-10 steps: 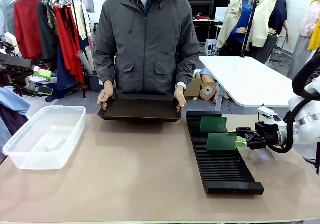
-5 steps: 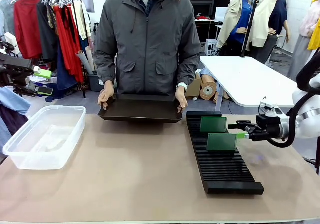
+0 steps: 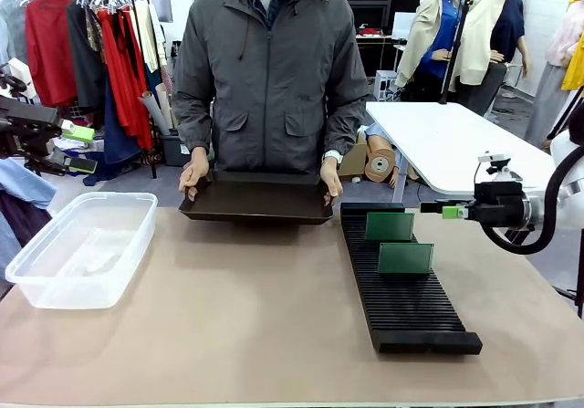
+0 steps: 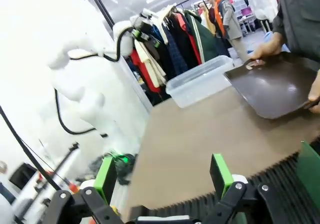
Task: Sort PCBs into racks and boxes based on the side picked up.
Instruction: If the short side of the Blank PCB is picked up, insert it into the PCB Rack ; if the long side is picked up, place it in the Organizing box.
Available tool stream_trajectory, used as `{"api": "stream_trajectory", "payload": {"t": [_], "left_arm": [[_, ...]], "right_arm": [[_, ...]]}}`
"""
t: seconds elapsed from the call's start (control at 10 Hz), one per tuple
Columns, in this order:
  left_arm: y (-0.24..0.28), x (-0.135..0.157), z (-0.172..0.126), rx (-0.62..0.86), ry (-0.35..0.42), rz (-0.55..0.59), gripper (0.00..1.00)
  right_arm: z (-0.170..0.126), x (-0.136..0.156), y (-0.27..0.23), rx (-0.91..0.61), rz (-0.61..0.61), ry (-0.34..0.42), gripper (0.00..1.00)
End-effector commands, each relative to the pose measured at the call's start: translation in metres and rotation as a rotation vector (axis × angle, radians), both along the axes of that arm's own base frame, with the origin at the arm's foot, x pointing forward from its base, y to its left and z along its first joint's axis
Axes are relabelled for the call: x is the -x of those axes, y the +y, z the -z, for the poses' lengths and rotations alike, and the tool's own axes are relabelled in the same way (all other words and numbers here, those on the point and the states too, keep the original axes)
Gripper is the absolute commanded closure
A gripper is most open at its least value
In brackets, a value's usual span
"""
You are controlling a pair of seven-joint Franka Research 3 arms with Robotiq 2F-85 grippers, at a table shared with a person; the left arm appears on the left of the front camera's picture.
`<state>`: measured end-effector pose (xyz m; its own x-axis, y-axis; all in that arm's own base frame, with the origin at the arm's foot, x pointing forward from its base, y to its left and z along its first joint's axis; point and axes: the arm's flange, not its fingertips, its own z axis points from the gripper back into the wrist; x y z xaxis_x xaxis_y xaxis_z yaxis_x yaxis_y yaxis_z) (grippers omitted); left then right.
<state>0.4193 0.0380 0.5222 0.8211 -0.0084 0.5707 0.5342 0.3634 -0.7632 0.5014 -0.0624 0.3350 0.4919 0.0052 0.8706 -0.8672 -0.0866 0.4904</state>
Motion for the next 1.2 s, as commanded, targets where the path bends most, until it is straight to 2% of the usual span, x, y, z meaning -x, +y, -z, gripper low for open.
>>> {"api": "stream_trajectory", "payload": {"t": [0.0, 0.4, 0.6, 0.8, 1.1], "left_arm": [[0.0, 0.001, -0.002, 0.01, 0.009, 0.003, 0.0], [0.0, 0.001, -0.002, 0.01, 0.009, 0.003, 0.0], [0.0, 0.001, -0.002, 0.01, 0.009, 0.003, 0.0], [0.0, 0.001, -0.002, 0.01, 0.009, 0.003, 0.0], [0.0, 0.001, -0.002, 0.01, 0.009, 0.003, 0.0]], "right_arm": [[-0.029, 0.014, 0.013, -0.073, 0.016, 0.162, 0.0], [-0.089, 0.046, 0.031, -0.042, 0.008, 0.426, 0.0], [-0.113, 0.059, 0.035, -0.004, 0.019, 0.53, 0.0], [-0.128, 0.071, 0.034, 0.04, 0.0, 0.613, 0.0], [-0.143, 0.081, 0.034, 0.147, -0.022, 0.686, 0.0]]}}
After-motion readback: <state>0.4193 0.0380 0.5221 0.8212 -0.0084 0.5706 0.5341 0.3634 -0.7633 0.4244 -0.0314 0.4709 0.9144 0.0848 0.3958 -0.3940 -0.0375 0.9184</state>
